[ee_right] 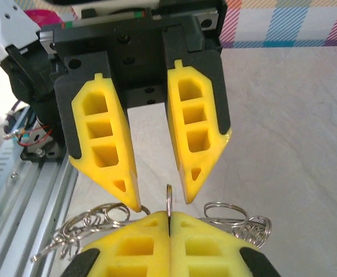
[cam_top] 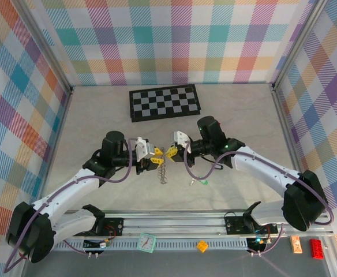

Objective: Put the keys on the keyring

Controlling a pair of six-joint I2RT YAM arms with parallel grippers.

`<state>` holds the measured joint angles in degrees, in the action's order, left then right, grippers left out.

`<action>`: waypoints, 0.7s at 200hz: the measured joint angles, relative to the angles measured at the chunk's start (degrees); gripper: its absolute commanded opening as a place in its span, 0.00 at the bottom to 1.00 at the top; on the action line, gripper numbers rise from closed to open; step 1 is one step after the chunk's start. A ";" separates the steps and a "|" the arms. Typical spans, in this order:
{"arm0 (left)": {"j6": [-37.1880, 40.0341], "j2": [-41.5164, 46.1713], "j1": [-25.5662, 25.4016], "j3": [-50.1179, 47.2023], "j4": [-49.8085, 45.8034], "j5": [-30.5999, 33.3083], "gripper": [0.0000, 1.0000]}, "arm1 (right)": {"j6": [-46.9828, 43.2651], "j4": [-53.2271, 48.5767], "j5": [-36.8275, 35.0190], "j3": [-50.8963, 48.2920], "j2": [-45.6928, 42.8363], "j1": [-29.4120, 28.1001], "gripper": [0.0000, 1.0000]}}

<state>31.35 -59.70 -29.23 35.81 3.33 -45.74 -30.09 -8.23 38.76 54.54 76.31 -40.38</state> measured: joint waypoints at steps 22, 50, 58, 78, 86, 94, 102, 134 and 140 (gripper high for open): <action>2.51 0.04 0.00 2.03 -4.17 0.87 0.25 | -4.17 -7.04 -2.67 4.50 1.31 -1.51 0.00; 4.31 -0.33 0.00 3.28 -6.95 1.07 0.22 | -7.41 -13.40 -4.74 7.76 2.71 -2.89 0.00; 4.57 -0.63 0.00 3.58 -7.63 1.03 0.21 | -8.13 -14.58 -5.14 8.20 2.78 -3.19 0.00; 4.98 -1.40 -0.04 3.89 -8.35 0.66 0.17 | -9.25 -16.96 -6.05 9.57 3.10 -3.89 0.00; 5.22 -1.64 -0.13 3.98 -8.74 0.52 0.16 | -9.51 -17.46 -6.36 10.16 3.45 -4.13 0.00; 5.40 -1.84 -0.22 4.11 -9.25 0.33 0.15 | -9.70 -17.81 -6.49 10.75 3.80 -4.39 0.00; 5.55 -1.97 -0.33 4.20 -9.38 0.26 0.14 | -9.81 -18.03 -6.64 11.15 4.07 -4.66 0.00; 5.92 -1.97 -0.39 4.22 -9.94 -0.31 0.01 | -9.81 -18.38 -7.08 11.76 4.61 -4.96 0.00; 6.01 -1.97 -0.44 4.22 -10.27 -0.46 0.00 | -9.81 -18.49 -7.30 11.87 4.66 -4.94 0.00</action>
<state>37.36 -61.67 -29.67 40.03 -6.94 -46.19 -39.90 -26.72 31.46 66.41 80.97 -45.32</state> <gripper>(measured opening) 0.043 0.046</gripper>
